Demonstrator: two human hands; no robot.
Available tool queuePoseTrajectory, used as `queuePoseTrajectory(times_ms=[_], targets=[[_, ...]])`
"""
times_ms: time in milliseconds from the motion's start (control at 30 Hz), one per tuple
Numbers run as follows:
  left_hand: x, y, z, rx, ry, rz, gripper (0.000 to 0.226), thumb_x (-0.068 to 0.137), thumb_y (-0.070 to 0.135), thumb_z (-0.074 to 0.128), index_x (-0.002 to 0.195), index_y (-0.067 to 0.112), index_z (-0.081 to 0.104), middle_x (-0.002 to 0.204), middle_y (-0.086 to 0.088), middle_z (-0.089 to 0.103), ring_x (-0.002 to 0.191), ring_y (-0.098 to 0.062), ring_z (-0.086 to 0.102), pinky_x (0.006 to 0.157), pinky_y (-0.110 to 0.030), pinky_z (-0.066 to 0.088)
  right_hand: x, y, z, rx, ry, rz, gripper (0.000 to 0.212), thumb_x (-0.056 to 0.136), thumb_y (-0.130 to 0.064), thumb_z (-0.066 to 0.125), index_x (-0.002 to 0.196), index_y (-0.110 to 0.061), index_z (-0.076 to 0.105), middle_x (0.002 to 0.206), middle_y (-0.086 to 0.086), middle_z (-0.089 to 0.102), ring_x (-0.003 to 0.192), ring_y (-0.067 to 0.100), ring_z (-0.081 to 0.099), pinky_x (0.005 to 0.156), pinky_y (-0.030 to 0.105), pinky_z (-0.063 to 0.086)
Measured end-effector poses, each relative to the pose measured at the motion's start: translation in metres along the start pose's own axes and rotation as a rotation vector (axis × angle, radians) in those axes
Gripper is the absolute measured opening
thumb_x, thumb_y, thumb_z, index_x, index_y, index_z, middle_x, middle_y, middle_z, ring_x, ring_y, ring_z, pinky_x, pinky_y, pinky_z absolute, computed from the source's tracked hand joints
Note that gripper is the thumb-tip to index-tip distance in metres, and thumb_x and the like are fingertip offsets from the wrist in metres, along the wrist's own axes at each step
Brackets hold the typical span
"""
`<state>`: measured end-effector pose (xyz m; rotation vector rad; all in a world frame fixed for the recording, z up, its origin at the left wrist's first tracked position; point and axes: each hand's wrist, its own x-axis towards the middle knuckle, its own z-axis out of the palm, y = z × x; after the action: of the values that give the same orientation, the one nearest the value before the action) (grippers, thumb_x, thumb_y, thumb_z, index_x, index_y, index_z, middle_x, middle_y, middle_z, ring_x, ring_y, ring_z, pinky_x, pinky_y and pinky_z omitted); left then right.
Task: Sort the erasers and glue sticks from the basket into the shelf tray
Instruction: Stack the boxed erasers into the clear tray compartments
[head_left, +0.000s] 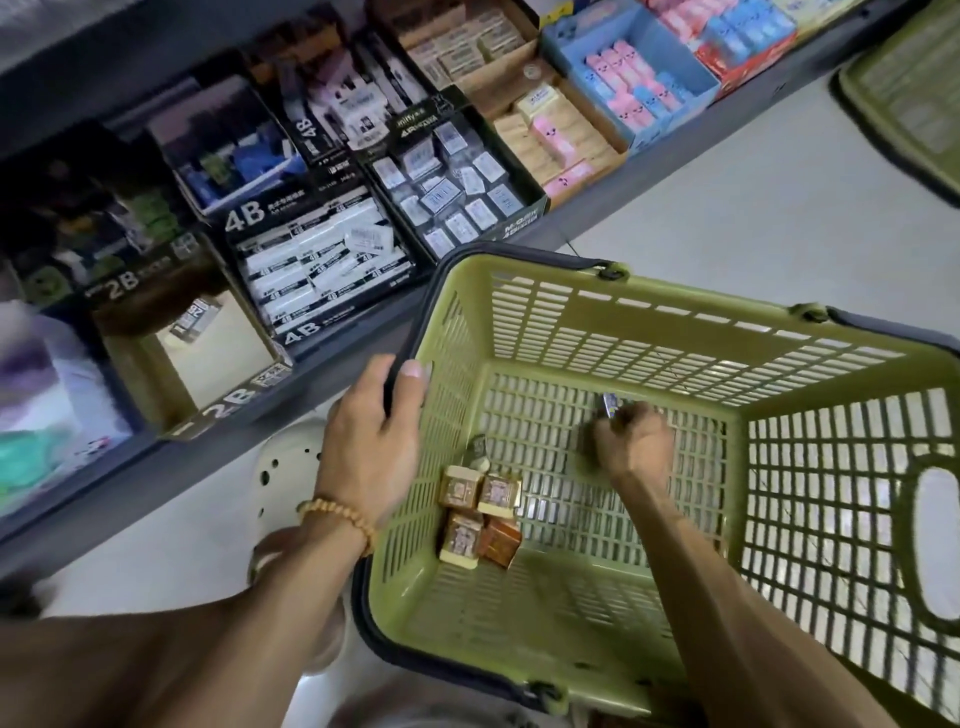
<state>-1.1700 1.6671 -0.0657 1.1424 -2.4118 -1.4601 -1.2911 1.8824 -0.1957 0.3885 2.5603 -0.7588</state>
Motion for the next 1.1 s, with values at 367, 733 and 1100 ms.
queuePoseTrajectory(times_ms=[367,733,1100], targets=[[-0.002,0.003,0.0,0.012,-0.016,-0.005,0.043,0.089,0.062,0.03,0.085,0.027,0.055,0.085,-0.001,0.068,0.083,-0.018,0.066,0.079,-0.051,0.055,-0.043,-0.072,0.048,-0.01,-0.684,-0.06,0.01,0.091,-0.014,0.067,0.098,-0.006,0.066,0.076,0.002,0.066,0.063,0.008,0.06,0.054,0.021,0.047],[-0.002,0.004,-0.001,0.02,-0.029,-0.002,0.039,0.092,0.056,0.033,0.089,0.024,0.056,0.086,-0.001,0.068,0.083,-0.017,0.066,0.079,-0.049,0.056,-0.044,-0.078,0.042,0.407,-0.646,0.135,0.027,0.084,0.007,0.071,0.098,-0.006,0.052,0.066,0.011,0.058,0.036,0.009,0.051,0.034,0.02,0.039],[-0.006,0.02,-0.02,-0.018,-0.053,-0.052,0.027,0.1,0.039,0.041,0.121,0.026,0.054,0.101,0.012,0.062,0.097,-0.01,0.059,0.086,-0.03,0.047,-0.098,-0.131,-0.052,0.892,-0.623,-0.11,0.028,0.082,-0.002,0.077,0.097,-0.014,0.056,0.076,0.004,0.07,0.062,0.013,0.06,0.059,0.027,0.043]])
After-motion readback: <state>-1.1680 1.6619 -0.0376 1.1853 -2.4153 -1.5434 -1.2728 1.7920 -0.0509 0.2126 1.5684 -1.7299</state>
